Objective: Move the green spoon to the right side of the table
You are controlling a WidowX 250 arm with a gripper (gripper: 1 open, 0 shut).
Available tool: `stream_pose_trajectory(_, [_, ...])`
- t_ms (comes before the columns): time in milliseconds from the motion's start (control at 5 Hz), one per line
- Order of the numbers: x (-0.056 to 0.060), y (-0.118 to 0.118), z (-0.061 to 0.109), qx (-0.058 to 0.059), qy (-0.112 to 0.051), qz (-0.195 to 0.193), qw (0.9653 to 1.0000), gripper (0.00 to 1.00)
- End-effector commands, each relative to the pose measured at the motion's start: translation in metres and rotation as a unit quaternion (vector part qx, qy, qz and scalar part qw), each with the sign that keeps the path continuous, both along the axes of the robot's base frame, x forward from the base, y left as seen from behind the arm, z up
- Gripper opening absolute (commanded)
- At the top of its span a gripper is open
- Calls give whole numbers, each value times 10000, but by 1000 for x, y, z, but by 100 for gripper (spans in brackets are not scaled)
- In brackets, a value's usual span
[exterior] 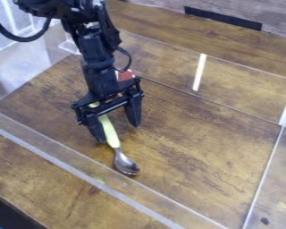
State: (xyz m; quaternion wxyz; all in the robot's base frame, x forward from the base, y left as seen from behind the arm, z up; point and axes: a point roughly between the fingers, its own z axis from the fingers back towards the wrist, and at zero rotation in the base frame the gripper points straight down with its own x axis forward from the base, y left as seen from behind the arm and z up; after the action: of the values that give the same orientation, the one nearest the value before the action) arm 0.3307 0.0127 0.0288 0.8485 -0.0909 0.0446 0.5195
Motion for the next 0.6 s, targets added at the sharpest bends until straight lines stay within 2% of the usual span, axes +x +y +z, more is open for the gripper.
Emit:
stream_pose_trajectory(0, [9, 5, 18, 71, -242, 142, 9996, 100])
stream_pose_trajectory(200, [10, 6, 18, 87, -209, 212, 9995, 100])
stream_pose_trajectory(400, [11, 5, 18, 102, -207, 223, 9995, 0])
